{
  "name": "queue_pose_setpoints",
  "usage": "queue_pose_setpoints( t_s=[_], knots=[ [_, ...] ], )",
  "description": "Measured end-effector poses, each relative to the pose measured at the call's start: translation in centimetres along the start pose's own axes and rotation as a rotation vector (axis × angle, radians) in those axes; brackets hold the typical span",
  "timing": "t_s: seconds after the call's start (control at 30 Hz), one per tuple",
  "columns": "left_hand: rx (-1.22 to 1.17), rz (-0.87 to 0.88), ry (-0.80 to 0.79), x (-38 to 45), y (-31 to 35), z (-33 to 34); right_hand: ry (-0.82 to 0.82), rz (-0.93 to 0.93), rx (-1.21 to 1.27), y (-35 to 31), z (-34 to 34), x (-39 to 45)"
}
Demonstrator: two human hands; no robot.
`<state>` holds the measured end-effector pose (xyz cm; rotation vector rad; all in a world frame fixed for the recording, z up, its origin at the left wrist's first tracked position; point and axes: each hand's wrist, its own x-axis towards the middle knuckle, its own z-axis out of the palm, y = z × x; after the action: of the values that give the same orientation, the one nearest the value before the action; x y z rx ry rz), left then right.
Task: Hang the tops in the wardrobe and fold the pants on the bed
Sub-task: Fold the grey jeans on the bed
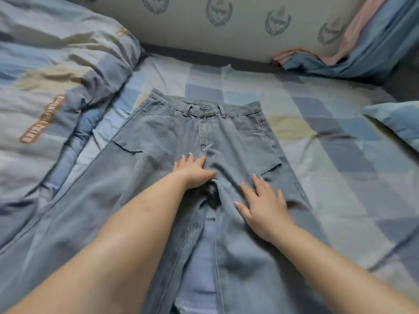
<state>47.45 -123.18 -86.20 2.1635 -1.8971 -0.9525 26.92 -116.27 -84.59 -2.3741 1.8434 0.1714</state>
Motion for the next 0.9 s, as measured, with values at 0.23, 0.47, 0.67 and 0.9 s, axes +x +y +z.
queue_pose_setpoints(
  t_s=[0.23,0.47,0.67,0.9],
  knots=[
    [-0.473,0.011,0.301,-19.1,-1.1,4.1,0.075,-0.134,0.216,-4.4,-0.6,-22.9],
    [-0.468,0.005,-0.137,-26.6,0.2,7.2,-0.225,-0.054,0.025,-9.2,4.0,-32.8],
    [-0.664,0.005,-0.228,-28.4,1.4,10.3,-0.107,0.133,0.024,-10.7,4.4,-33.9],
    [-0.554,0.056,-0.026,-32.0,-1.0,13.0,0.087,0.060,0.436,-8.9,4.2,-37.7]
  ],
)
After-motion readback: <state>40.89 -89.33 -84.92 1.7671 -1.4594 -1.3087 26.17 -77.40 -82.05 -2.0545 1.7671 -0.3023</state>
